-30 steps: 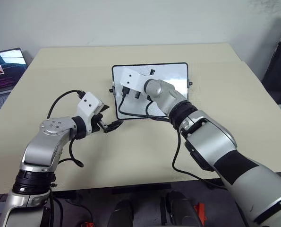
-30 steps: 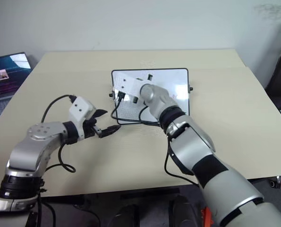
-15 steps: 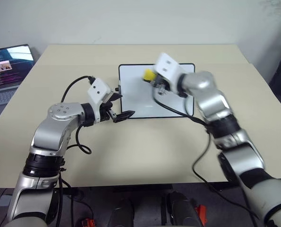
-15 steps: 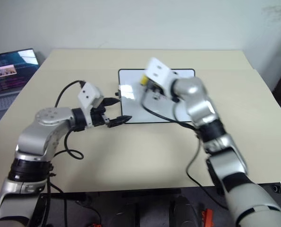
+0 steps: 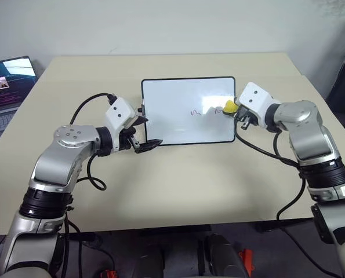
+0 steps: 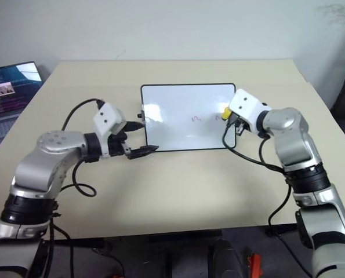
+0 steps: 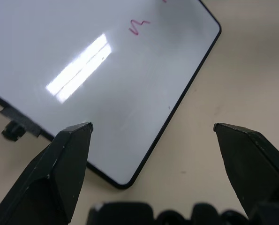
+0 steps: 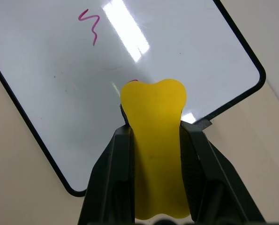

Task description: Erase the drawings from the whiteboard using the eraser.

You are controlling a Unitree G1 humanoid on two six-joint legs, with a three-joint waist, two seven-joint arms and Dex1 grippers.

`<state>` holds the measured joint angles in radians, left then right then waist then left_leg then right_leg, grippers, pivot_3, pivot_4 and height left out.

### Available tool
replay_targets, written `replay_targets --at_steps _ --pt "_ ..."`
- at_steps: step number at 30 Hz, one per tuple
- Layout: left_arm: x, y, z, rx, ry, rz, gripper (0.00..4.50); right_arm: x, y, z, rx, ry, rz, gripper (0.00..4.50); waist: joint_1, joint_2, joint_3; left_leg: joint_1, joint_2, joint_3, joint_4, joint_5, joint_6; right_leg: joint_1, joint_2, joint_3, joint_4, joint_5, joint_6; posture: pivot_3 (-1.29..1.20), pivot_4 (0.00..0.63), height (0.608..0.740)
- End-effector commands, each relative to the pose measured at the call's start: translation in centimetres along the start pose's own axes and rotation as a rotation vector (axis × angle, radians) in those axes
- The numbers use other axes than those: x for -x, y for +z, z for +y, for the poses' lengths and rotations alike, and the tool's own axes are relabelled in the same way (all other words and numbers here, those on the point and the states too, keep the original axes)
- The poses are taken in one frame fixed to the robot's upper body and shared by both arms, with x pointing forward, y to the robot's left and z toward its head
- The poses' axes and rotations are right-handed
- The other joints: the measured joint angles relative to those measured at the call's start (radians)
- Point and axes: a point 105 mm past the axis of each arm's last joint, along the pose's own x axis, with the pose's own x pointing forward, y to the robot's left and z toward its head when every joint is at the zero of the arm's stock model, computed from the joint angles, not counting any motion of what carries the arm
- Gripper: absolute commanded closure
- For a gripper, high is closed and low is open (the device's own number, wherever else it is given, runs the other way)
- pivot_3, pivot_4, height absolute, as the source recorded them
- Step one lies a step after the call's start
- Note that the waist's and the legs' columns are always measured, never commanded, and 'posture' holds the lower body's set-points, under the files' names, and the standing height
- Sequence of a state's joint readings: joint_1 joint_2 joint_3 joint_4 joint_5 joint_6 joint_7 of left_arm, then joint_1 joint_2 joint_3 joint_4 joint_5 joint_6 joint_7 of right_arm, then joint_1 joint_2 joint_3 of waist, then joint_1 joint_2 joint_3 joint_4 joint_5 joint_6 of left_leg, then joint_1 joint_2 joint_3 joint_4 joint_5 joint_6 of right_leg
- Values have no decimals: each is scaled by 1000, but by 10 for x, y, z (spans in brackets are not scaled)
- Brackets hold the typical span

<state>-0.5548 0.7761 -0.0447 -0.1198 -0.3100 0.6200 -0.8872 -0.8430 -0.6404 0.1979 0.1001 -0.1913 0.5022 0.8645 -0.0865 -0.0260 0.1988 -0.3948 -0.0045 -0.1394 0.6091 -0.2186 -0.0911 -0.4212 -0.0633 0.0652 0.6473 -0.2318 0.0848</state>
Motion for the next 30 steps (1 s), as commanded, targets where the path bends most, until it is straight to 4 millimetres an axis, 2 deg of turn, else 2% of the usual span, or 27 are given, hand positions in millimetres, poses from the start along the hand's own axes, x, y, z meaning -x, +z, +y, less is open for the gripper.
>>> replay_targets --at_steps 1,7,23,27,30 --pt "14 11 6 -53 38 -16 0 14 9 -13 46 -23 -46 3539 0 0 0 0 0 0 0 0 0 0 0 0 0 0 0 0 150 740" --pt "24 13 9 -49 70 -24 0 20 0 -26 57 -27 -39 3539 2 0 0 -1 0 0 0 0 0 0 0 0 -1 0 0 0 150 740" --pt "17 14 6 -46 48 -30 0 23 -3 -28 6 -54 -54 3539 2 0 0 0 0 1 0 0 0 0 0 0 -1 0 0 0 150 740" --pt "14 10 4 -41 45 -16 0 20 8 -25 14 -41 -83 3539 2 0 0 0 0 1 0 0 0 0 0 0 -1 0 0 0 150 740" --pt "14 10 5 -41 46 -18 0 9 36 -23 3 -36 -178 3539 -3 0 0 0 0 1 0 0 0 0 0 0 0 0 0 0 150 740"
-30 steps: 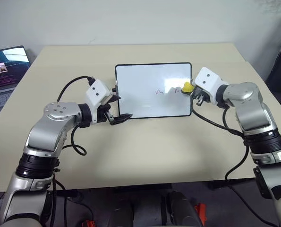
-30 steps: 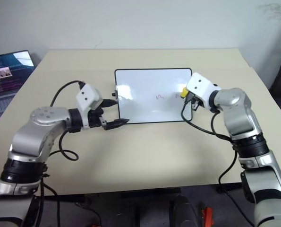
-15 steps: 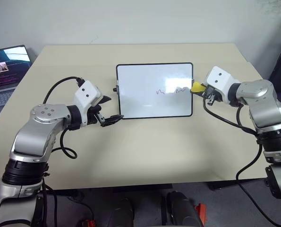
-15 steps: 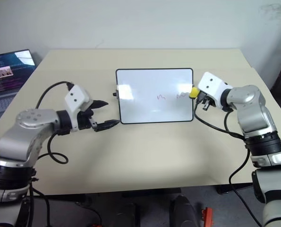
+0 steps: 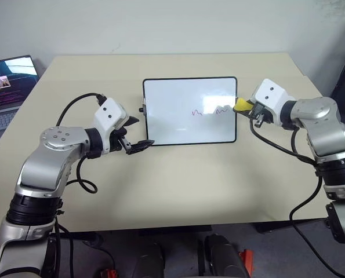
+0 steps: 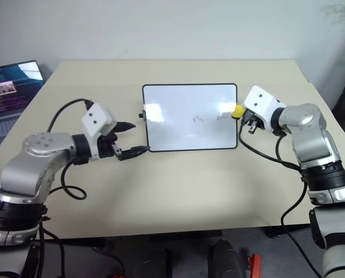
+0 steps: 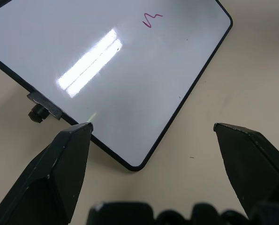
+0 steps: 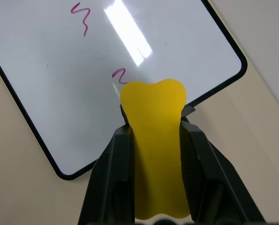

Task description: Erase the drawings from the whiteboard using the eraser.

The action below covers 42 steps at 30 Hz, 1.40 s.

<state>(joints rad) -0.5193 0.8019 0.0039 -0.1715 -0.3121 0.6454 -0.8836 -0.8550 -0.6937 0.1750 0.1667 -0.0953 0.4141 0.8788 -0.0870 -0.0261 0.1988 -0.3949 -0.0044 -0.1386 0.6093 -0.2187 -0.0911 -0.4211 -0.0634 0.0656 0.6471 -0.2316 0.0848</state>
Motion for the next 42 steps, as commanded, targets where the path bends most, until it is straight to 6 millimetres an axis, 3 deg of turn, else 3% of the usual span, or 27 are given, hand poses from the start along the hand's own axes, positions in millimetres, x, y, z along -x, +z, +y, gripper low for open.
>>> replay_targets --at_steps 1,6,9,11,20,26,32,36,42 --pt "1 10 2 -33 11 -27 0 -4 46 -11 21 -45 -145 3539 -6 0 0 0 0 0 0 0 0 0 0 0 0 0 0 0 150 740" --pt "-1 12 2 -16 30 -55 0 -27 65 -7 30 -64 -183 3539 0 0 0 1 0 1 1 0 0 0 0 0 1 0 0 0 150 740" --pt "-6 -3 -7 -10 -14 1 0 -49 90 19 42 -4 -225 3539 1 0 0 0 0 0 0 0 0 0 0 0 1 0 0 0 150 740" --pt "-9 -6 -9 -9 -29 13 0 -63 95 27 24 1 -213 3539 -4 0 0 1 0 1 0 0 0 0 0 1 1 0 0 0 150 740" --pt "-11 -8 -11 -14 -25 12 0 -96 80 25 83 -82 -93 3539 3 0 0 0 0 0 0 0 0 0 0 0 1 1 0 0 150 740" --pt "-10 -6 -12 -15 -27 4 0 -104 72 23 145 -121 -69 3539 -2 -1 0 1 0 0 0 0 0 0 0 0 2 1 -1 0 150 740" --pt "-10 -3 -11 -20 -22 -3 0 -111 54 43 186 -59 -42 3539 -3 -1 -1 3 0 0 1 0 0 1 0 1 3 1 -1 0 150 740" --pt "-11 -2 -10 -21 -23 -5 0 -109 27 67 211 72 35 3539 -3 -1 -2 5 0 0 1 0 0 2 0 1 4 1 -1 0 150 740" --pt "-10 -2 -8 -23 -22 -5 0 -99 16 71 226 146 83 3539 -2 -1 -2 16 0 0 1 0 0 13 0 1 2 -1 2 0 150 740"
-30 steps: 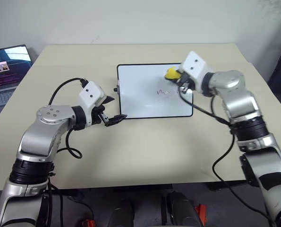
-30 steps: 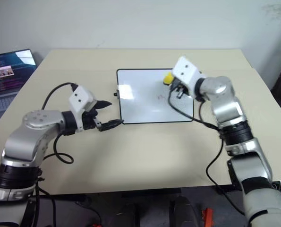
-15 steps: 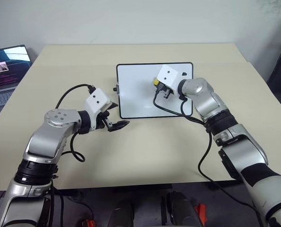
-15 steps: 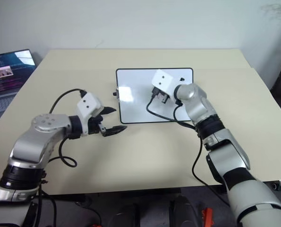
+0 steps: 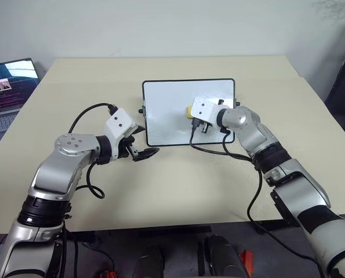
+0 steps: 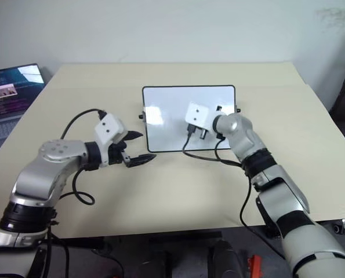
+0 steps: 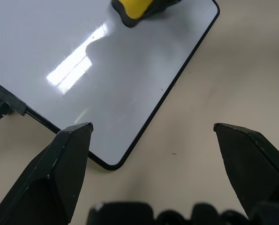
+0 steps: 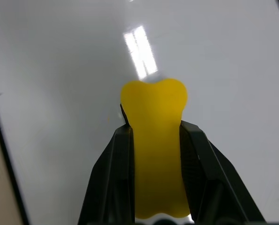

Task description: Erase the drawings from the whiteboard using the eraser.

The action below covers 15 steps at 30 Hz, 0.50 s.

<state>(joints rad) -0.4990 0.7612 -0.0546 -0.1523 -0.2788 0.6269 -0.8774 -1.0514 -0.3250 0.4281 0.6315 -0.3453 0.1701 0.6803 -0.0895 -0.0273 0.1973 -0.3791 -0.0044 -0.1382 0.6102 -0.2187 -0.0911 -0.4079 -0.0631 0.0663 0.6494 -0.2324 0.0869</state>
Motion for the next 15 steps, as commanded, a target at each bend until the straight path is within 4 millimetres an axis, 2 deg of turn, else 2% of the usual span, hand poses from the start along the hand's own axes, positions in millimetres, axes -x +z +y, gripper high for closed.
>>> replay_targets --at_steps 1,4,11,15 --pt "5 13 5 -41 21 -37 0 7 -18 7 21 58 81 3539 1 0 0 0 0 0 0 0 0 0 0 0 0 0 0 0 150 740" --pt "4 15 5 -41 20 -41 0 10 -16 -7 24 1 88 3539 1 0 0 0 0 0 0 0 0 0 0 0 0 0 1 0 150 740" --pt "3 16 5 -44 18 -42 0 22 -3 -63 6 -236 91 3539 2 0 0 0 0 0 1 0 0 0 0 0 0 2 0 0 150 740" --pt "3 16 5 -45 18 -43 0 23 2 -76 13 -299 89 3539 2 0 0 -1 0 0 0 0 0 -1 0 0 -1 3 -2 0 150 740"
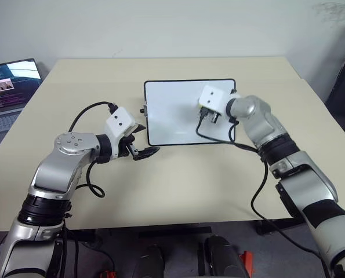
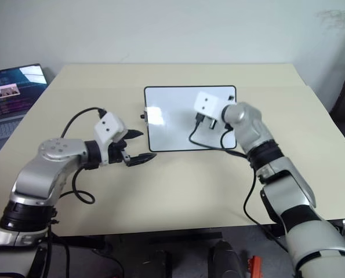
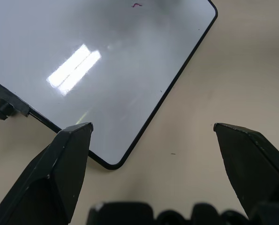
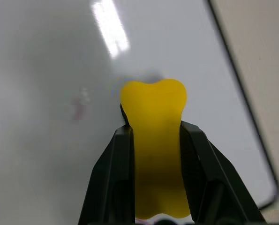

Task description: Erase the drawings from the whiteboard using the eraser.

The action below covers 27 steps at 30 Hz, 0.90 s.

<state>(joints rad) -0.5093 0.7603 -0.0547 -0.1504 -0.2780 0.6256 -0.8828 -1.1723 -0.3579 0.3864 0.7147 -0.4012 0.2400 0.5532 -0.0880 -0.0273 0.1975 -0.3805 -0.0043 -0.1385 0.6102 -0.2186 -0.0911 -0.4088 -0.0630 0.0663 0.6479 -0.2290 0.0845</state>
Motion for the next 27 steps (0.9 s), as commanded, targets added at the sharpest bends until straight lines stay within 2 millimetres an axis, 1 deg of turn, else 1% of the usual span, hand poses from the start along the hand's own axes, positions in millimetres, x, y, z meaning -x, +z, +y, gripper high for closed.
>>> replay_targets --at_steps 1,6,9,10,15,18,21,23,27 --pt "3 14 4 -38 21 -37 0 2 10 -15 9 -63 -24 3539 0 0 0 -1 0 0 0 0 0 -1 0 0 0 0 0 0 150 740" --pt "4 14 5 -39 24 -38 0 0 10 3 42 9 -34 3539 -4 0 0 -1 0 0 -1 0 0 -1 0 0 -1 0 0 0 150 740" --pt "5 14 5 -38 25 -37 0 5 4 33 129 171 -37 3539 -2 0 0 -1 0 0 -1 0 0 -1 0 0 -1 0 0 0 150 740" --pt "4 14 5 -38 26 -37 0 7 2 40 148 205 -37 3539 -2 0 0 -1 0 0 -1 0 0 -1 0 0 -1 0 0 0 150 740" --pt "4 14 5 -38 26 -39 0 14 -1 57 182 290 -41 3539 -2 0 0 -1 0 0 0 0 0 -1 0 0 0 -1 2 0 150 740" --pt "4 15 6 -37 26 -43 0 13 -2 53 184 268 -31 3539 -2 0 0 -1 0 1 0 0 0 -1 0 0 -1 -1 2 0 150 740" --pt "4 15 6 -36 27 -43 0 10 0 35 171 189 -22 3539 -2 0 0 -1 0 0 0 0 0 -1 0 0 -1 -1 2 0 150 740" --pt "4 14 6 -35 27 -43 0 7 4 19 143 110 -20 3539 -3 0 0 -1 0 1 0 0 0 -1 0 0 0 -1 2 0 150 740" --pt "4 14 6 -36 31 -43 0 3 17 -10 111 -16 -31 3539 -1 0 0 0 0 1 0 0 0 -1 0 0 0 -1 2 0 150 740"
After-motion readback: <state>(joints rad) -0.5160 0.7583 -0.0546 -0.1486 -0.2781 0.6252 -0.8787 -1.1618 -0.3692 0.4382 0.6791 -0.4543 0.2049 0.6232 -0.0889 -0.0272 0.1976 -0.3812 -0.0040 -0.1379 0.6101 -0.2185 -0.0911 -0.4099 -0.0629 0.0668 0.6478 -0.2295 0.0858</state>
